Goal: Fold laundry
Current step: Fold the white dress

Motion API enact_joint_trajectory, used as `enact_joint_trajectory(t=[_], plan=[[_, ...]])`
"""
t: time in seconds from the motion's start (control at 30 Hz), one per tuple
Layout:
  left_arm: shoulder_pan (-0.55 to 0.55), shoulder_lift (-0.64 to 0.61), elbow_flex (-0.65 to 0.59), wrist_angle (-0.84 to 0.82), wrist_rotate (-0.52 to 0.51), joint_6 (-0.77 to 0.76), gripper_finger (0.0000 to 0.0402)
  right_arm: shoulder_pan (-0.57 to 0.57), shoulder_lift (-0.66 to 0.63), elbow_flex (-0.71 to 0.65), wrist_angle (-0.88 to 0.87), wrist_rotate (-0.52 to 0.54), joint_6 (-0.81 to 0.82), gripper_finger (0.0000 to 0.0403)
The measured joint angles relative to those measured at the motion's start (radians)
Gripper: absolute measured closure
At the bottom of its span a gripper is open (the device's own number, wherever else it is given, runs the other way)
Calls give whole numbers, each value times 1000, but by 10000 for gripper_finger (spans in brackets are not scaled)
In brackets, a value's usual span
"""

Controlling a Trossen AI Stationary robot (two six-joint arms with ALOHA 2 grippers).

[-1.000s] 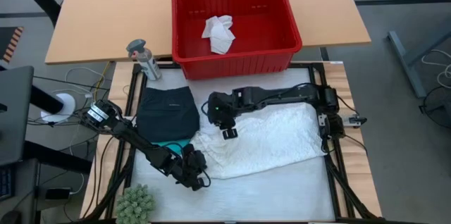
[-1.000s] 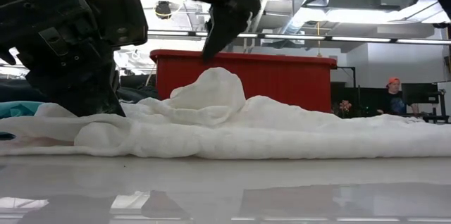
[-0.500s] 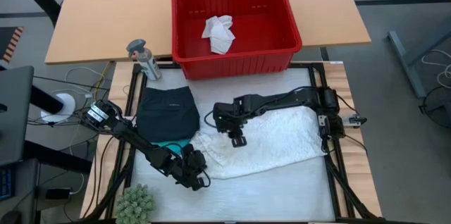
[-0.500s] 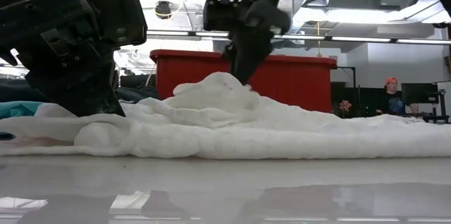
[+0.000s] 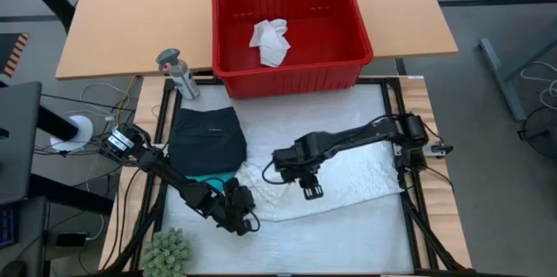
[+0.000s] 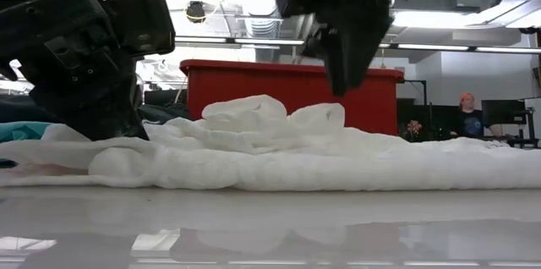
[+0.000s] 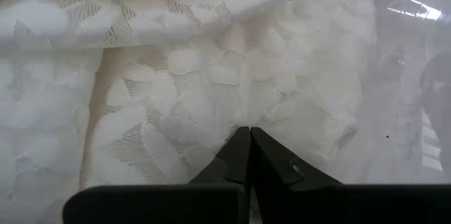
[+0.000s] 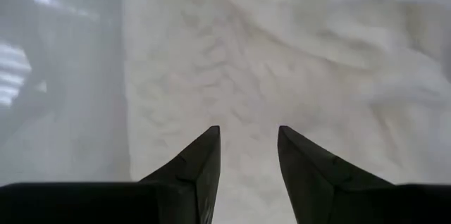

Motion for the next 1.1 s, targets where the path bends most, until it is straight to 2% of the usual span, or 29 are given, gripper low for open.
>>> enact_joint_trajectory(t=[0.17,0.33,0.47,0.57,0.77,1.1], plan=[[-15,0,0,-15,-1,-1,401,2,-100,0,-46,73,115,237],[-17,0,0,-17,-3,-12,401,-9,-160,2,167,176,81,237],[-14,0,0,-14,-3,-26,401,-34,-135,0,267,158,73,237],[-14,0,0,-17,-3,-37,401,-38,-95,2,316,154,11,237],[-14,0,0,-28,-3,-45,401,-36,4,0,339,42,-38,237],[-14,0,0,-32,-18,-58,401,-53,80,1,357,78,-5,243]])
